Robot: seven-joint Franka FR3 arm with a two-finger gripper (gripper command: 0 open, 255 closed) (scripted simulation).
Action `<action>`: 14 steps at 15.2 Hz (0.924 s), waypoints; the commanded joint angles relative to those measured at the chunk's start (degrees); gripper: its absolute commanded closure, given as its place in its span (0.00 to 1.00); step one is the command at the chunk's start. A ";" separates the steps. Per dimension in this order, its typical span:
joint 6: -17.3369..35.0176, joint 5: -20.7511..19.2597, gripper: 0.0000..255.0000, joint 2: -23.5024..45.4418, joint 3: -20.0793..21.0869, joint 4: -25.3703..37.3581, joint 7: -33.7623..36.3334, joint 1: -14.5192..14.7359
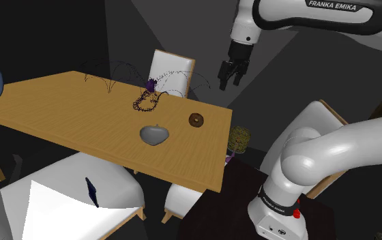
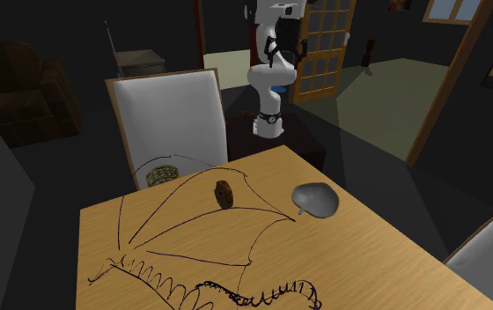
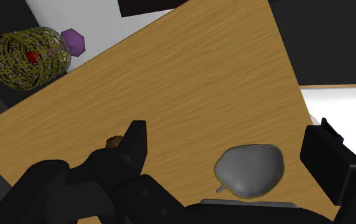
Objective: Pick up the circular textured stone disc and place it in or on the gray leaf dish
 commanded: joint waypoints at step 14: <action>24.85 -6.85 0.00 13.52 -15.56 -7.26 -18.78 0.11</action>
